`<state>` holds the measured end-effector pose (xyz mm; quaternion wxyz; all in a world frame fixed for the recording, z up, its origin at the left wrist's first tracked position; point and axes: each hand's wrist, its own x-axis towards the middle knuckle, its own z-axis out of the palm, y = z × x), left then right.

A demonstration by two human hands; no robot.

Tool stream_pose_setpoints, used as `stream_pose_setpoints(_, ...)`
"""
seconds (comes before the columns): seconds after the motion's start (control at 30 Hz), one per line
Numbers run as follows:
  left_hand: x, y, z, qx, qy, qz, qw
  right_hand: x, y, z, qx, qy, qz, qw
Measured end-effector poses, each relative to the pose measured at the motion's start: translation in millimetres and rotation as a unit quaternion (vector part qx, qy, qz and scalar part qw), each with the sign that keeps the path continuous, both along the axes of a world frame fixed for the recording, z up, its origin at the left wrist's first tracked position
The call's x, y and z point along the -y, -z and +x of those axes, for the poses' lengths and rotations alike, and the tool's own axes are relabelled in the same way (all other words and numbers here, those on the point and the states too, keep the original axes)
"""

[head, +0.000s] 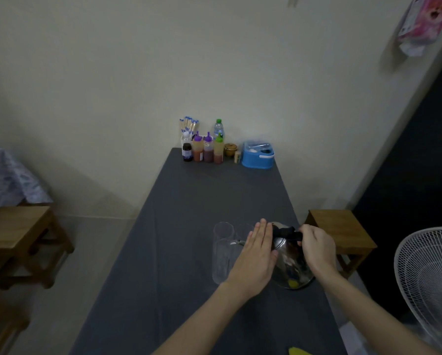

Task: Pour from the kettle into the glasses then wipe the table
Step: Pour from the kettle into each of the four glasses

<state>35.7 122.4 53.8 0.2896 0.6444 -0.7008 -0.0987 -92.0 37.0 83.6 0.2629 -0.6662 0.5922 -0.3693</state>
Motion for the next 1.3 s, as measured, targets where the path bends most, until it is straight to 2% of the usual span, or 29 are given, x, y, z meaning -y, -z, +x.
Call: stream_pose_setpoints(1.3, 3.8, -4.8, -1.4, -0.029, -0.001, 0.022, 0.999, 3.0, -16.2, 1.1, -0.031, -0.009, -0.029, 0.999)
